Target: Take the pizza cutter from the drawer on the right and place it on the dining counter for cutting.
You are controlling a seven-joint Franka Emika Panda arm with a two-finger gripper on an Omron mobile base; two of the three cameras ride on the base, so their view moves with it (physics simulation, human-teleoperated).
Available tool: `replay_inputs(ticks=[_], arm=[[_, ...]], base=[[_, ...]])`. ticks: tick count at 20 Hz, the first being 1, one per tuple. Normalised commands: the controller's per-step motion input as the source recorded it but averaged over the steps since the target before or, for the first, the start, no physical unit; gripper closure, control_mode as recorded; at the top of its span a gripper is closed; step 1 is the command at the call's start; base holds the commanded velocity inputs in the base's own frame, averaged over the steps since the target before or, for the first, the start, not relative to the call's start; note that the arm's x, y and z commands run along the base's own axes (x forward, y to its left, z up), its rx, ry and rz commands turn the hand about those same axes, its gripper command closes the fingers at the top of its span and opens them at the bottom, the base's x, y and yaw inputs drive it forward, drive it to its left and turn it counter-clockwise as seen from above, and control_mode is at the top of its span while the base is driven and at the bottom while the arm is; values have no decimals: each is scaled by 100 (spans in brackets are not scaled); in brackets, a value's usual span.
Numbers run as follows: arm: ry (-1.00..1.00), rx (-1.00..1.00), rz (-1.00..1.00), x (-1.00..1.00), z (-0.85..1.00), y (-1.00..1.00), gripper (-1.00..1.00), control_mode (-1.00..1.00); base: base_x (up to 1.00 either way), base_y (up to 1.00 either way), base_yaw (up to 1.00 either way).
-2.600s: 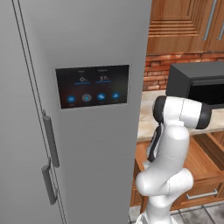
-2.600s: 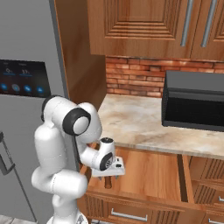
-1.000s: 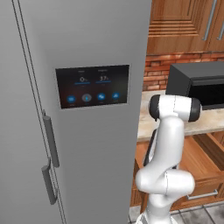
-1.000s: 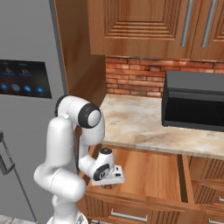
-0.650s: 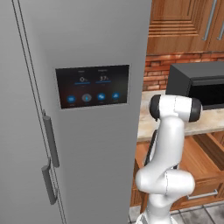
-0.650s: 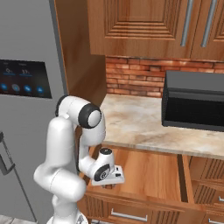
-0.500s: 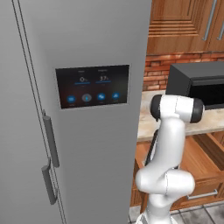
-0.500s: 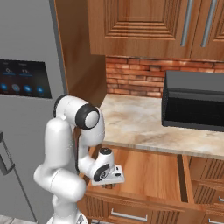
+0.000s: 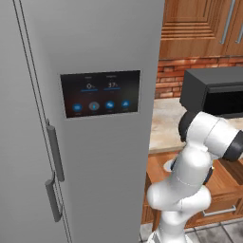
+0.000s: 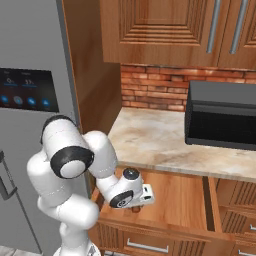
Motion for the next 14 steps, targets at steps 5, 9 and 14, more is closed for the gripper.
replay_inputs(ticks=[5, 9, 14], arm=[[6, 0, 0, -22, 74, 0, 100, -100], [17, 0, 0, -20, 87, 2, 100, -100], [8, 0, 0, -48, 73, 0, 100, -100]], base=[[0, 0, 0], [0, 0, 0], [0, 0, 0]])
